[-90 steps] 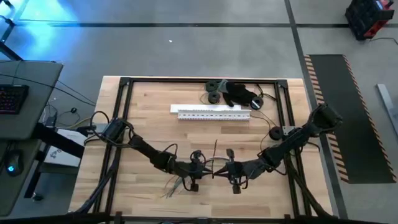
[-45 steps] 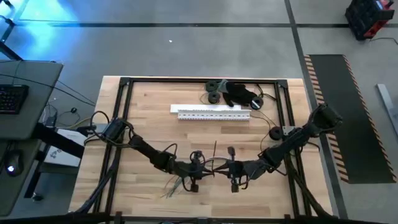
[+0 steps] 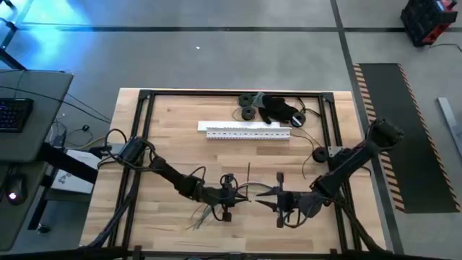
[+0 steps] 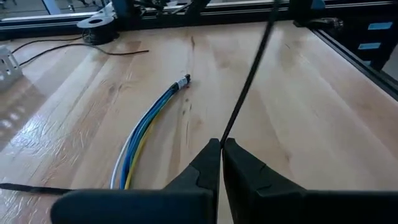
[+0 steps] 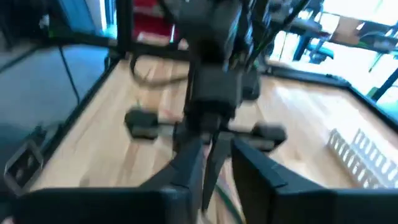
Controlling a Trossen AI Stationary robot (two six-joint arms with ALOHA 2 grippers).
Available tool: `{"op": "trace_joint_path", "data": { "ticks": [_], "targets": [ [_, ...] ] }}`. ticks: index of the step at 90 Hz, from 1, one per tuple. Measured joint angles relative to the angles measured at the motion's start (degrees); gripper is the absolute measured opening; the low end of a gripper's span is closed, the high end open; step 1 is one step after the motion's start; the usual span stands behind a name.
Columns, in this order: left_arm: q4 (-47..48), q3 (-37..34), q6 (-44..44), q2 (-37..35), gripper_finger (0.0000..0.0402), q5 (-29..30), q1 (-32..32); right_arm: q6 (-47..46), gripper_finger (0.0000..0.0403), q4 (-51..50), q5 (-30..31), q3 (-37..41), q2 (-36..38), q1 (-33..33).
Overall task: Ziptie cables
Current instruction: Wrap the cables together using a black zip tie
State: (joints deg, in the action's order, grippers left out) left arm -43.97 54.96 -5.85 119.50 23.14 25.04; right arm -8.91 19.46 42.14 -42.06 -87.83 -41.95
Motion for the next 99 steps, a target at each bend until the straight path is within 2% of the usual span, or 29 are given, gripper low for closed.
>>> {"op": "trace_joint_path", "data": {
  "ticks": [8,16,32,48,57,72,83,99],
  "targets": [
    [0.0,0.0,0.0,0.0,0.0,0.0,0.0,-3.3,0.015,-1.6,-0.7,0.0,-2.3,0.8],
    [0.0,0.0,0.0,0.0,0.0,0.0,0.0,-3.4,0.0183,1.6,-2.5,0.0,-4.8,1.8],
    [0.4,0.0,0.0,0.0,0.0,0.0,0.0,0.1,0.0195,9.8,-3.2,0.0,-7.8,3.4],
    [0.5,0.0,0.0,0.0,0.0,0.0,0.0,0.1,0.0147,11.6,-5.1,0.0,-7.8,4.0],
    [0.4,0.0,0.0,0.0,0.0,0.1,0.0,-0.2,0.0102,11.5,-8.3,0.0,-7.8,4.6],
    [0.4,0.0,0.0,0.0,0.0003,0.3,0.0,1.0,0.0013,11.9,-7.9,0.0,-7.8,4.8],
    [0.2,0.0,0.9,0.0,0.0031,-0.3,0.0,0.1,0.0007,12.4,-7.7,0.0,-7.8,4.8],
    [-4.3,0.0,2.4,0.0,0.0103,-0.4,0.0,-0.3,0.0001,12.4,-7.7,0.0,-7.8,5.0]
  ]
}}
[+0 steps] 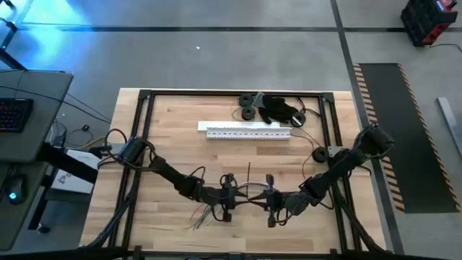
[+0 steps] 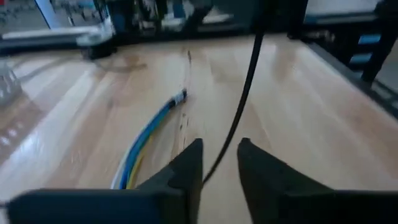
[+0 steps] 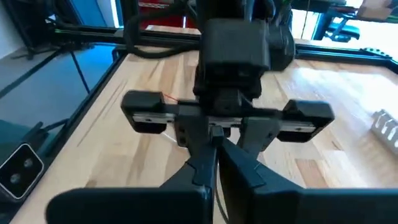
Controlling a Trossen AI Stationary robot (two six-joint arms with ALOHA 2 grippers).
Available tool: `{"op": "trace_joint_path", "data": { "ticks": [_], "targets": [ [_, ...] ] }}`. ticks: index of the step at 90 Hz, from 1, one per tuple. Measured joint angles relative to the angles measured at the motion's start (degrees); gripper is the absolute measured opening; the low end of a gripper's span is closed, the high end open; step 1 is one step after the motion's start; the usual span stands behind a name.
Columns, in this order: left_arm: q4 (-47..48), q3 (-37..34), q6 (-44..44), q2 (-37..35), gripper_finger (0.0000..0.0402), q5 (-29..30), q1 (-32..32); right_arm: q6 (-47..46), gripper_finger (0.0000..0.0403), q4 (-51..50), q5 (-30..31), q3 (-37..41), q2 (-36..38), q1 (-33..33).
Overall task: Ziptie cables
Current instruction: Wrap the cables together using a black zip tie
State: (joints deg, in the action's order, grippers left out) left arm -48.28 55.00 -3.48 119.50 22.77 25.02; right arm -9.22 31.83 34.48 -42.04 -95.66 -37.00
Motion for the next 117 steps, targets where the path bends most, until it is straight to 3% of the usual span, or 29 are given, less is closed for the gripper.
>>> {"op": "trace_joint_path", "data": {
  "ticks": [13,27,88,98,117],
  "targets": [
    [-2.8,0.0,0.9,0.0,0.0145,-0.1,-0.4,-0.3,0.0,0.0,0.0,0.0,0.0,0.2],
    [-3.4,0.0,2.8,0.0,0.015,-0.1,-0.4,-0.4,0.0,0.0,0.0,0.0,0.0,0.3],
    [-8.6,0.0,6.8,-0.1,0.0003,0.9,1.0,-3.9,0.0002,-2.6,0.0,0.0,0.0,0.3],
    [-8.5,0.0,6.7,-0.1,0.0002,1.1,1.0,-4.0,0.0024,-3.5,0.0,0.0,0.6,0.4],
    [-8.2,0.0,6.1,-0.1,0.0,1.1,1.2,-2.3,0.0108,-7.5,2.3,0.0,8.1,-0.4]
  ]
}}
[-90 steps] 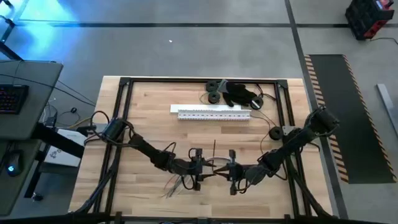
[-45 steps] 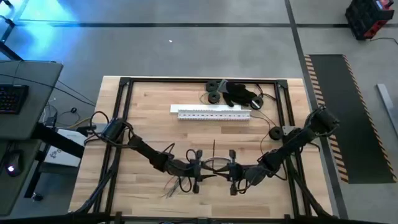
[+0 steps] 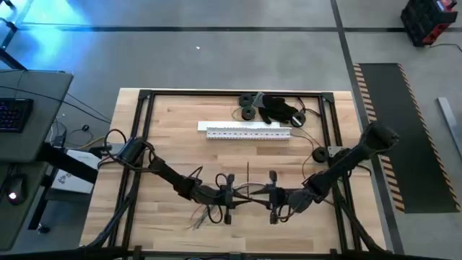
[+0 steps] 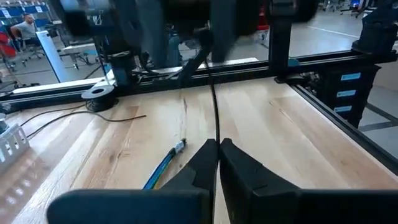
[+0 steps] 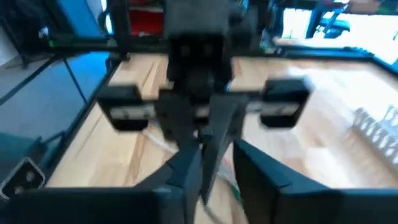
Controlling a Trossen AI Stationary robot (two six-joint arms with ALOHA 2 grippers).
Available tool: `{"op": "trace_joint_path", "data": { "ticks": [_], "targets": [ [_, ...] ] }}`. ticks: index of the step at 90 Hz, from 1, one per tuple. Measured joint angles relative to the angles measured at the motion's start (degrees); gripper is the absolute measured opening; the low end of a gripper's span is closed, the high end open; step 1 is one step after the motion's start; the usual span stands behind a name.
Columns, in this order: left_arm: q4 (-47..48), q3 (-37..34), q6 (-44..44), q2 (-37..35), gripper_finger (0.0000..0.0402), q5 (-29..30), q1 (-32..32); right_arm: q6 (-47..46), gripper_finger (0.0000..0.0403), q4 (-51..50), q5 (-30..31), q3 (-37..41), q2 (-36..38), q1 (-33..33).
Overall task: Ziptie cables
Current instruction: Wrap the cables together using a black zip tie
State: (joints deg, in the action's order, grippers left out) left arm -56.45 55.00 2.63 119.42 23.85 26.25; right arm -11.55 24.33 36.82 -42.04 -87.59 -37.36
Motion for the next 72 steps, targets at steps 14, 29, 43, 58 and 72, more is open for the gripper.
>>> {"op": "trace_joint_path", "data": {
  "ticks": [14,29,43,58,72],
  "targets": [
    [0.1,0.0,0.0,0.1,0.0,0.0,0.0,-0.3,0.0137,0.5,-0.9,0.0,2.3,-0.3],
    [0.1,0.0,0.0,0.1,0.0,0.0,0.0,-1.2,0.0126,1.2,-2.9,0.0,0.6,0.2],
    [0.2,0.0,0.0,0.1,0.0,-0.1,0.0,1.2,0.0086,6.7,-3.8,0.0,-0.1,0.3],
    [0.4,0.0,0.0,0.1,0.0,-0.1,0.0,1.1,0.0025,5.5,-7.6,0.0,-0.2,1.0],
    [0.6,0.0,-0.5,0.1,0.0,-0.2,0.0,-2.4,0.0006,1.4,-8.4,0.0,-1.5,2.2]
  ]
}}
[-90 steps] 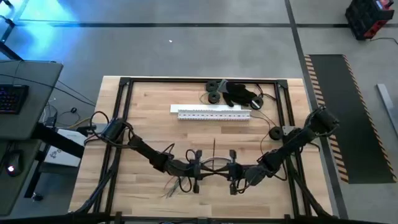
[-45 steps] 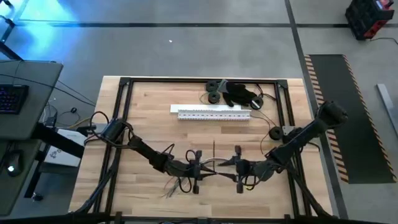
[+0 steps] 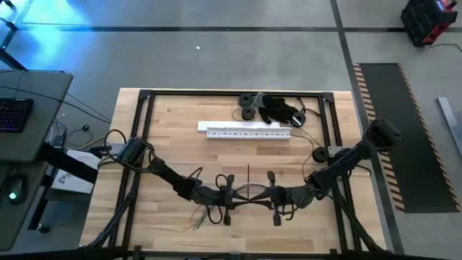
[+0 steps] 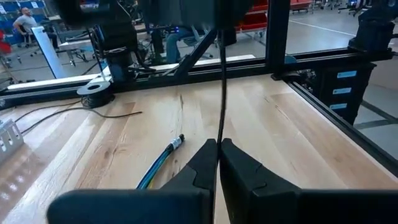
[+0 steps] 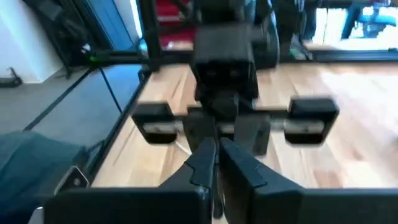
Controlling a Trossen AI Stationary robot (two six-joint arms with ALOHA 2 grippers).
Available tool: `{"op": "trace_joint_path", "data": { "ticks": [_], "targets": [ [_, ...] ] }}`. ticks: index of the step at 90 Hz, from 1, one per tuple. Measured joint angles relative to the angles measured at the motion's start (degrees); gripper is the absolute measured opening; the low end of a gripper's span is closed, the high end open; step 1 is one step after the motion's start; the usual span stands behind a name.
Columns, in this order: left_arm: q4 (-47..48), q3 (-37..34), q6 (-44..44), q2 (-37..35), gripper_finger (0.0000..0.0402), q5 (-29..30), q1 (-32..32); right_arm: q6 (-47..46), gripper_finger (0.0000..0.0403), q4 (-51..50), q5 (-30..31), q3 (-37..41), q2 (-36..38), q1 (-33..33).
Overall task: Ziptie cables
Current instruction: Wrap the cables together using a black zip tie
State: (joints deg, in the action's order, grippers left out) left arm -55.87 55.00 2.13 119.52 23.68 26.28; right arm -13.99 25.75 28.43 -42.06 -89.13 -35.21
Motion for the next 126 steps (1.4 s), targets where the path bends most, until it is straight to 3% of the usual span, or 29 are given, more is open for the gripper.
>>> {"op": "trace_joint_path", "data": {
  "ticks": [36,64,86,99,110,126],
  "targets": [
    [0.1,0.0,0.0,0.0,0.0,0.0,0.0,3.7,0.0,3.0,-1.5,0.0,-0.4,0.1],
    [0.4,0.0,-0.1,0.0,0.0,0.0,0.0,-3.7,0.0,-3.0,-4.2,0.0,-3.5,1.2],
    [0.3,-0.1,-0.4,0.1,0.0,0.2,0.0,-0.8,0.0,-2.1,-1.0,0.0,-2.6,1.1],
    [0.6,0.0,-0.6,0.1,0.0,0.1,0.0,-4.2,0.0001,-3.4,6.3,0.0,-1.1,1.3],
    [0.7,0.0,-0.6,0.0,0.0,-0.5,0.0,-11.2,0.0022,-10.2,7.7,0.1,-1.1,3.9],
    [3.8,0.0,-3.3,0.0,0.0,-4.9,0.0,-23.3,0.0093,-14.6,6.8,5.5,-1.5,10.4]
  ]
}}
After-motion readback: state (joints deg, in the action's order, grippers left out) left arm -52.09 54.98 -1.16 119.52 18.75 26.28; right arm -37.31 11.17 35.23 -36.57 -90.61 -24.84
